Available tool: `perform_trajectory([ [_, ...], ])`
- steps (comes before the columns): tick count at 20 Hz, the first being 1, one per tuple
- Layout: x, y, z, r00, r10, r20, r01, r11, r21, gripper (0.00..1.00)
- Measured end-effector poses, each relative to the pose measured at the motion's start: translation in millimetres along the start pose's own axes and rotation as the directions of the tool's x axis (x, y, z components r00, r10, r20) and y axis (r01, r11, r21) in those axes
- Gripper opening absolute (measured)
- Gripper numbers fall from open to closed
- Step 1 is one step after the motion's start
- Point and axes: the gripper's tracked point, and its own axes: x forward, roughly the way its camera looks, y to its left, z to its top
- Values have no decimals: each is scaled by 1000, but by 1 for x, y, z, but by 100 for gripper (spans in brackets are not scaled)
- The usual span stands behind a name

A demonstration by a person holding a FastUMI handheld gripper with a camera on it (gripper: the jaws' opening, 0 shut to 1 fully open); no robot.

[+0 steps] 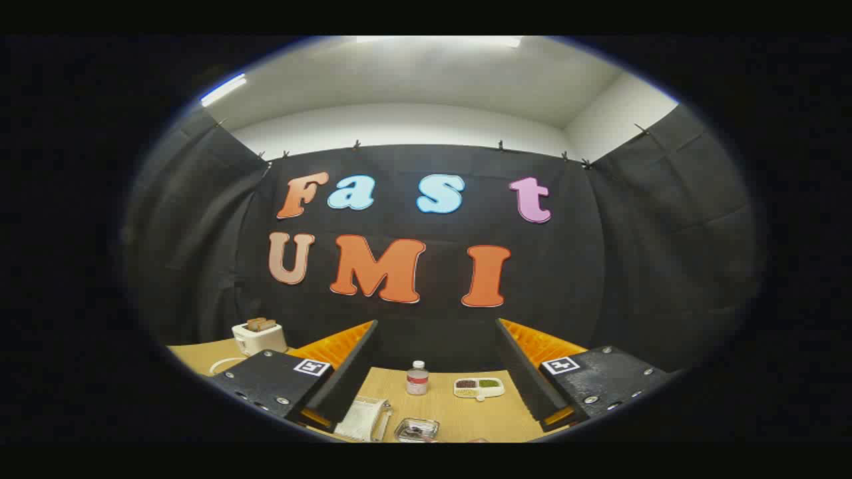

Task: Take the plate from the dish rack, then take the spoon from the basket and place it into the plate.

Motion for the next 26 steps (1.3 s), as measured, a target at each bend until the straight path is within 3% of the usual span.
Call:
perform_trajectory([
  [16, 7, 5, -1, 1000, 9, -23, -8, 1000, 18, 99],
  [26, 24, 28, -41, 972, 91, -216, -72, 993, 95, 99],
])
